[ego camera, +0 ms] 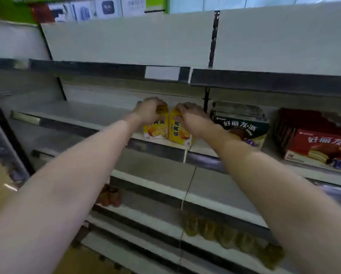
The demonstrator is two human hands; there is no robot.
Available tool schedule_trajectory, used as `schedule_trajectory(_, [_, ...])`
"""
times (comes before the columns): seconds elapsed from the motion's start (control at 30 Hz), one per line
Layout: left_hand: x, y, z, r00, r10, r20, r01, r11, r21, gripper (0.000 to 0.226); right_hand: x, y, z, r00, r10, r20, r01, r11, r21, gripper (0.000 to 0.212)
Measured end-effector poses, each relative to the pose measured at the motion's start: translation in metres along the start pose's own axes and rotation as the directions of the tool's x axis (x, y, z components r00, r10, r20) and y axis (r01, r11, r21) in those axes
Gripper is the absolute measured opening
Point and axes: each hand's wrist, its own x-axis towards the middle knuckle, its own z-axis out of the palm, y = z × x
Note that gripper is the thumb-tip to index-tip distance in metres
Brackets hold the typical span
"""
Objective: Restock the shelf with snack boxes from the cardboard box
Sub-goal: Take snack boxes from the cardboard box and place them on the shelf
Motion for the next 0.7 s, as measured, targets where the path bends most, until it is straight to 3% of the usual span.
schedule_trajectory(0.17, [0.030, -0.047, 0.015, 0.988, 0.150, 0.033, -0.141, 0.969, -0.205, 0.039, 0.036, -0.002, 0.019, 0.994, 0.113, 0.006, -0.112, 0.990, -0.088, 0.044])
schedule_trajectory(0.23, [0.041, -0.051, 0.016, 0.977, 0.203, 0.071, -0.186, 0.962, -0.200, 0.048, 0.041, 0.000, 0.022, 0.991, 0.131, 0.009, -0.130, 0.990, -0.063, 0.045])
schedule_trajectory(0.33, [0.052, -0.056, 0.013, 0.949, 0.275, 0.154, -0.270, 0.961, -0.054, 0.078, 0.048, 0.005, 0.020, 0.979, 0.186, 0.081, -0.185, 0.983, -0.009, 0.053])
schedule_trajectory(0.43, [0.059, -0.058, 0.014, 0.954, 0.250, 0.165, -0.259, 0.965, 0.032, 0.095, 0.057, 0.005, 0.011, 0.946, 0.287, 0.151, -0.308, 0.940, 0.144, 0.067])
schedule_trajectory(0.53, [0.066, -0.068, 0.020, 0.967, 0.233, 0.106, -0.240, 0.969, 0.057, 0.090, 0.067, 0.010, 0.008, 0.916, 0.398, 0.055, -0.392, 0.857, 0.334, 0.070])
schedule_trajectory(0.7, [0.077, -0.087, 0.024, 0.967, 0.214, 0.137, -0.205, 0.975, -0.082, 0.081, 0.067, 0.017, 0.026, 0.875, 0.479, 0.067, -0.477, 0.830, 0.291, 0.060])
